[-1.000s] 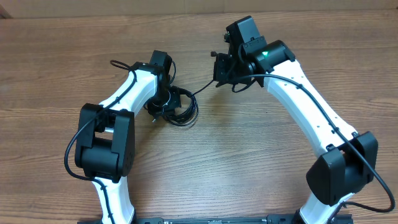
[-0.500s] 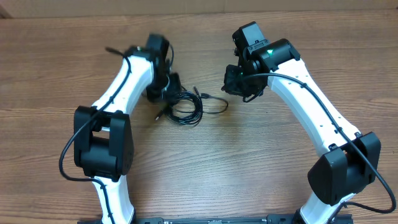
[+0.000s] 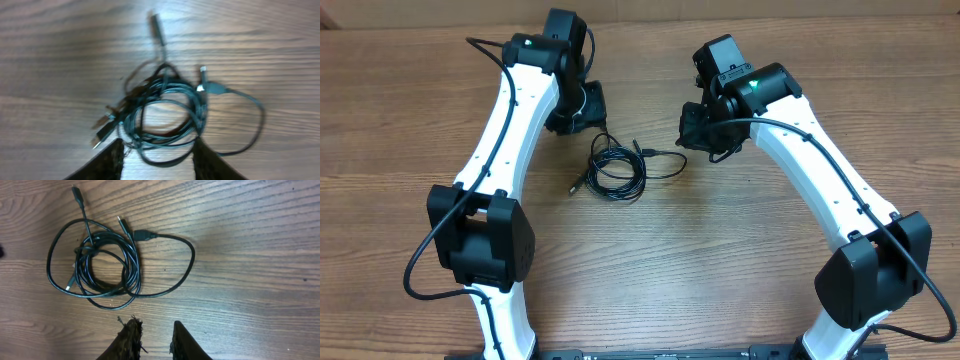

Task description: Untangle cables

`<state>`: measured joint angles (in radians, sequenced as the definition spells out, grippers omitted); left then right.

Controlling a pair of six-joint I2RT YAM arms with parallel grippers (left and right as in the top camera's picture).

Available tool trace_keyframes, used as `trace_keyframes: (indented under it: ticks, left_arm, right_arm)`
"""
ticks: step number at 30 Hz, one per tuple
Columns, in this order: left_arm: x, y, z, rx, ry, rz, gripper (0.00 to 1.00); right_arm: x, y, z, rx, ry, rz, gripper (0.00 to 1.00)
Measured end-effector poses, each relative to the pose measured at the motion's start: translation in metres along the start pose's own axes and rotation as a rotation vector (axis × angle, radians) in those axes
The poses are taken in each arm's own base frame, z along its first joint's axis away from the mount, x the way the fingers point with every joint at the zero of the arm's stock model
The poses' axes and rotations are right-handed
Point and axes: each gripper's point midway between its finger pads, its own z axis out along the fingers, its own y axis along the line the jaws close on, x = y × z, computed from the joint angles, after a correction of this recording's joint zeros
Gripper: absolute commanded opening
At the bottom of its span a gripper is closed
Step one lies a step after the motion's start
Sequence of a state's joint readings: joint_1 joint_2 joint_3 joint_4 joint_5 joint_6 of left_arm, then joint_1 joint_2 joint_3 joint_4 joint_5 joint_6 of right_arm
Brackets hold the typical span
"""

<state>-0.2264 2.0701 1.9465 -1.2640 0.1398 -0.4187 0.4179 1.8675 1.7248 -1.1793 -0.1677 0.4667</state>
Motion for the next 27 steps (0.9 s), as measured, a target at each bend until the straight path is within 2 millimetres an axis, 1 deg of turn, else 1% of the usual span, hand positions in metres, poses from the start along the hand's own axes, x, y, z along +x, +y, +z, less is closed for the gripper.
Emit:
trace_keyframes:
  ticks: [3, 5, 7, 8, 9, 10, 11, 12, 13, 15, 17, 18, 20, 21, 22, 23, 24, 26, 27]
  left_arm:
    - [0.008, 0.009, 0.011, -0.037, 0.027, -0.014, 0.53]
    - [0.017, 0.019, 0.031, -0.066, 0.057, -0.045, 0.53]
    - [0.022, 0.022, 0.045, -0.062, 0.065, -0.058, 0.52]
    - [0.025, 0.022, 0.052, -0.055, 0.073, -0.064, 0.45]
    - [0.032, 0.022, 0.064, -0.035, 0.094, -0.068, 0.40]
    - [0.035, 0.019, 0.072, -0.010, 0.102, -0.070, 0.33]
    - [0.036, 0.014, 0.077, 0.020, 0.104, -0.071, 0.17]
    - [0.038, 0.009, 0.081, 0.049, 0.111, -0.065, 0.08]
    - [0.041, 0.003, 0.084, 0.076, 0.122, -0.062, 0.04]
    - [0.044, -0.012, 0.082, 0.142, 0.139, -0.035, 0.04]
    - [0.043, -0.026, 0.070, 0.202, 0.156, -0.019, 0.04]
    - [0.040, -0.033, 0.060, 0.229, 0.156, -0.010, 0.04]
    - [0.027, -0.047, 0.035, 0.278, 0.127, 0.009, 0.04]
    - [0.018, -0.054, 0.019, 0.301, 0.099, 0.026, 0.04]
    - [0.012, -0.059, 0.007, 0.319, 0.076, 0.038, 0.04]
    - [0.003, -0.066, -0.010, 0.339, 0.034, 0.057, 0.04]
    - [-0.003, -0.071, -0.028, 0.356, -0.009, 0.074, 0.04]
    - [-0.011, -0.078, -0.058, 0.374, -0.089, 0.105, 0.04]
    - [-0.013, -0.080, -0.075, 0.380, -0.134, 0.122, 0.04]
  right_arm:
    - [-0.002, 0.001, 0.000, -0.003, -0.006, 0.000, 0.22]
    - [-0.002, 0.001, 0.000, -0.004, -0.006, -0.001, 0.22]
    - [-0.002, 0.001, 0.000, -0.003, -0.008, -0.001, 0.23]
    - [-0.002, 0.001, 0.000, -0.004, -0.007, -0.001, 0.23]
    - [-0.002, 0.001, 0.000, -0.004, -0.007, -0.001, 0.24]
    - [-0.002, 0.001, 0.000, -0.004, -0.007, -0.002, 0.24]
    - [-0.002, 0.001, 0.000, -0.004, -0.007, -0.001, 0.24]
    - [-0.002, 0.001, 0.000, -0.004, -0.007, -0.001, 0.24]
    - [-0.002, 0.001, 0.000, -0.004, -0.007, -0.001, 0.24]
    - [-0.002, 0.001, 0.000, -0.004, -0.006, -0.001, 0.24]
    - [-0.002, 0.001, 0.000, -0.002, -0.009, -0.001, 0.25]
    - [-0.002, 0.000, 0.000, 0.002, -0.010, -0.001, 0.25]
    - [-0.003, -0.001, 0.000, 0.010, -0.015, -0.001, 0.25]
    - [-0.004, -0.002, 0.000, 0.012, -0.017, -0.001, 0.25]
    - [-0.004, -0.002, 0.000, 0.012, -0.017, -0.001, 0.27]
    - [-0.004, -0.002, 0.000, 0.012, -0.017, -0.001, 0.30]
    - [-0.004, -0.002, 0.000, 0.011, -0.018, 0.000, 0.37]
    - [-0.005, 0.000, 0.000, 0.002, -0.021, -0.005, 0.43]
    - [-0.006, 0.003, 0.000, -0.019, -0.021, -0.008, 0.50]
